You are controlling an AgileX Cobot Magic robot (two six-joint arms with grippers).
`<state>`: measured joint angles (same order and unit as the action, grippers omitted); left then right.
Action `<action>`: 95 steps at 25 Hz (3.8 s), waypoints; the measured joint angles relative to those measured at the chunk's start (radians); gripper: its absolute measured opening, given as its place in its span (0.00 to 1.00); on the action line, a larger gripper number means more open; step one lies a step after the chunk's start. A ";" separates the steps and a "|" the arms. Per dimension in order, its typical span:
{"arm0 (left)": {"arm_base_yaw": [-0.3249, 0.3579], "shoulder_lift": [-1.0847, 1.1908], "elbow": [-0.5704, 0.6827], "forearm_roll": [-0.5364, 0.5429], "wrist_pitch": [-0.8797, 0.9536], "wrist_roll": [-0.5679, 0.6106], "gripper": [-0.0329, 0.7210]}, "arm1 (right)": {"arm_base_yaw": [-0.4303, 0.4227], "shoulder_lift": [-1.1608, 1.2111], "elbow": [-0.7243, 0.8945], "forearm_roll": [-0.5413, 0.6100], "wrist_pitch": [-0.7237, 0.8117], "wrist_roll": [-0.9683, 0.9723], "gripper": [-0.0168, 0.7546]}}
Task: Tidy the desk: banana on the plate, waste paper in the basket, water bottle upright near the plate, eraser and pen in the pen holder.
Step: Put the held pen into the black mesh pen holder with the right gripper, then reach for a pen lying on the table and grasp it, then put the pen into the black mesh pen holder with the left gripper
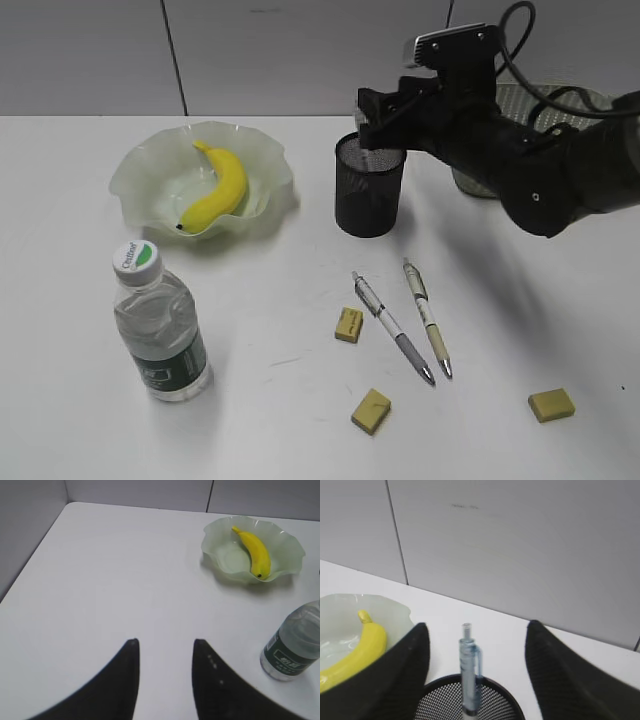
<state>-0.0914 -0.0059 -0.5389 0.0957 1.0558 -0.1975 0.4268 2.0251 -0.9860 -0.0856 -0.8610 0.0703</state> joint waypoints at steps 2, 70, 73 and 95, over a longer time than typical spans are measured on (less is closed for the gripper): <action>0.000 0.000 0.000 0.000 0.000 0.000 0.39 | 0.000 -0.054 0.014 -0.002 0.084 0.022 0.71; -0.809 2.329 -1.235 0.096 -0.218 -0.851 0.58 | 0.000 -2.032 0.475 -0.044 1.906 0.066 0.41; -0.809 2.345 -1.236 0.097 -0.215 -0.883 0.55 | 0.000 -2.032 0.475 -0.044 1.906 0.066 0.41; -0.809 2.131 -1.241 0.426 -0.653 -0.914 0.22 | 0.000 -2.032 0.475 -0.045 1.905 0.067 0.41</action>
<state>-0.9007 2.1256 -1.7796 0.5215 0.4026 -1.1110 0.4268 -0.0068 -0.5111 -0.1304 1.0445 0.1370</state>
